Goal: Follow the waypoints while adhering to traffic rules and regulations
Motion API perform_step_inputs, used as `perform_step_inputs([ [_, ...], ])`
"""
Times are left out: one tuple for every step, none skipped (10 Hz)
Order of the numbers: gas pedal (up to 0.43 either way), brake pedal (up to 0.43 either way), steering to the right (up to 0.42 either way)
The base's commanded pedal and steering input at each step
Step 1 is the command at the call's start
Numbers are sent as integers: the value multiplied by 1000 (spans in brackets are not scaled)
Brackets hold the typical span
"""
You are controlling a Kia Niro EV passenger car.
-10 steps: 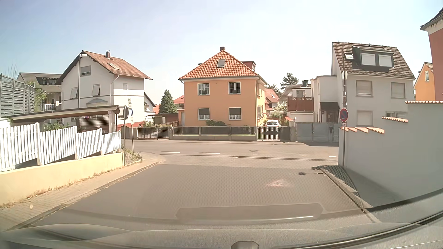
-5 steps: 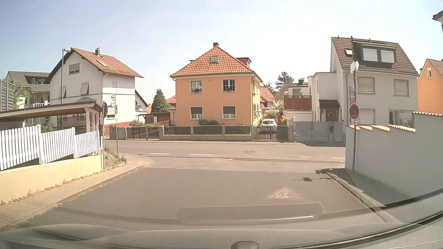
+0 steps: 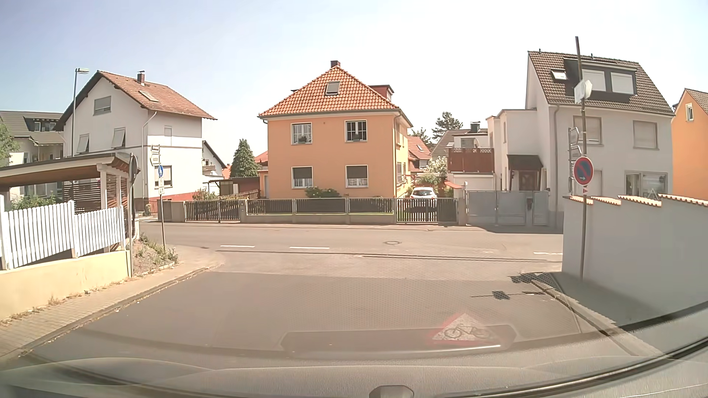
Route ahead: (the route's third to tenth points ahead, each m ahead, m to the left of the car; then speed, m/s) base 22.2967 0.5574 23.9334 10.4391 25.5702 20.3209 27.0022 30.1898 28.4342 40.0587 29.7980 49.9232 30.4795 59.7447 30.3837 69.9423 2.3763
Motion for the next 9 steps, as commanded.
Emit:
perform_step_inputs([
  [0, 299, 63],
  [0, 299, 63],
  [0, 299, 64],
  [0, 299, 64],
  [0, 299, 63],
  [0, 299, 63],
  [0, 293, 63],
  [0, 287, 63],
  [0, 287, 63],
])
